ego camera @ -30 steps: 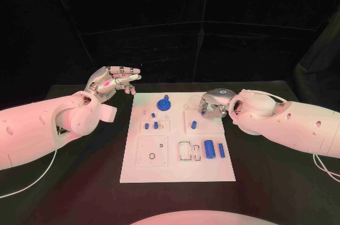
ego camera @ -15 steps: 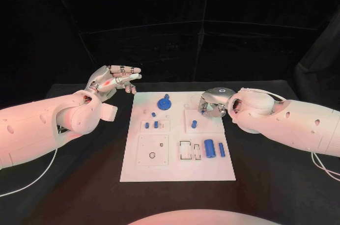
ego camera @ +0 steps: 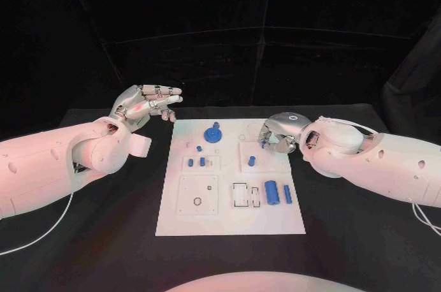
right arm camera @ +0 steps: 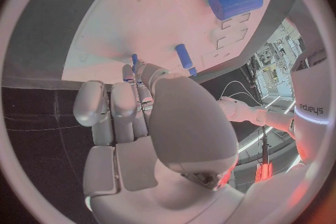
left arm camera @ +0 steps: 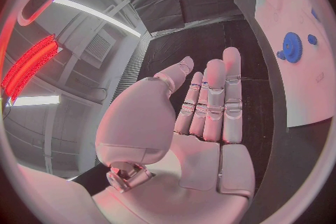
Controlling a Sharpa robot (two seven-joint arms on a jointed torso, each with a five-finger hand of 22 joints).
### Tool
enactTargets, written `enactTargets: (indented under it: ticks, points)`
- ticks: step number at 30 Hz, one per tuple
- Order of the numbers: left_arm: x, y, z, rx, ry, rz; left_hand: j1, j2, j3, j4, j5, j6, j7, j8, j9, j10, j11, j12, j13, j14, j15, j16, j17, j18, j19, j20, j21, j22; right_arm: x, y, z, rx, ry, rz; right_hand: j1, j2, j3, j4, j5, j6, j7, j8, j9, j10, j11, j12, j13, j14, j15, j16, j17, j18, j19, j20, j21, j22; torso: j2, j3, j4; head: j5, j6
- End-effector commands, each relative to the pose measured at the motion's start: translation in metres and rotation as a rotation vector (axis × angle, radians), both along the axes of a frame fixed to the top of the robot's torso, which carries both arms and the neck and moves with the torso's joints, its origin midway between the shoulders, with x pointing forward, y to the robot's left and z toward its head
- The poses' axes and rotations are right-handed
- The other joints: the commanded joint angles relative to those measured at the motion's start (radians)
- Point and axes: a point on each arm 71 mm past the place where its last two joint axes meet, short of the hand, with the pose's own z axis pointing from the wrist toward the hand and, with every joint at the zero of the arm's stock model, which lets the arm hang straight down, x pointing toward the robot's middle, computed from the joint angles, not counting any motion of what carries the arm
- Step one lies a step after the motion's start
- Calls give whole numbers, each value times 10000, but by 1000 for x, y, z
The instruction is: Assemble the parts on the task board
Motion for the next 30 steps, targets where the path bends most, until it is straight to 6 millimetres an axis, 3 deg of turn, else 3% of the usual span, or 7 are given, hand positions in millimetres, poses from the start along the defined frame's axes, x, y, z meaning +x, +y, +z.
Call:
enactTargets:
  ticks: [1,13,18,22,27,30]
  points:
    - [1,1,1,-70,3,-18,0,120,-65,2,51,-12,86,51,-13,-87,-22,49,4,-56,16,-35,-12,127,-52,50,-60,-12,-4,0,11,855,-770,69,-93,-15,90,-25,-29,18,21,-37,-5,30,31,-54,-4,287,-59,74,-8,-164,67,-20,52,16,-3,-2,-5,-12,27]
    - [1,1,1,-37,31,32,0,130,-110,5,51,-53,101,54,-17,-134,-8,65,1,-63,26,-26,-32,128,-43,60,-80,-33,-24,5,26,1804,-1169,297,-309,-132,409,-237,140,11,37,-48,-7,44,47,-119,1,286,-46,186,14,-195,157,-6,173,192,7,-6,6,-7,32]
    - [1,-1,1,-38,21,30,0,130,-110,5,51,-53,101,54,-17,-134,-8,65,1,-63,26,-26,-32,128,-43,60,-80,-33,-36,27,31,2243,-1040,884,-381,-162,510,-309,193,-6,54,-55,-10,31,61,-148,-1,286,-37,221,15,-203,177,0,206,235,10,3,6,97,14]
    - [-1,-8,1,-84,39,-112,7,135,-117,2,50,-62,102,56,-17,-145,-6,69,0,-64,28,-24,-37,129,-41,62,-85,-38,-42,53,31,2418,-764,1456,-433,-162,541,-318,189,-22,63,-62,-13,15,72,-164,-3,286,-30,241,22,-215,209,6,238,285,7,-23,30,133,9]
    - [-2,-16,1,-129,85,-288,8,136,-139,2,51,-81,109,57,-18,-167,0,77,-2,-69,33,-20,-46,129,-38,67,-94,-47,-49,81,27,2420,-319,2089,-468,-170,573,-344,194,-53,71,-73,-18,-11,81,-186,-6,285,-23,256,23,-212,198,11,234,276,8,-25,53,328,-63]
    - [-3,-20,1,-142,128,-374,4,134,-170,3,51,-106,118,60,-20,-197,9,89,-3,-76,40,-15,-58,129,-35,73,-107,-60,-54,94,19,2391,-2,2378,-477,-171,580,-350,196,-60,74,-75,-19,-16,83,-190,-7,284,-21,257,21,-213,200,13,238,281,12,-20,17,448,-48]
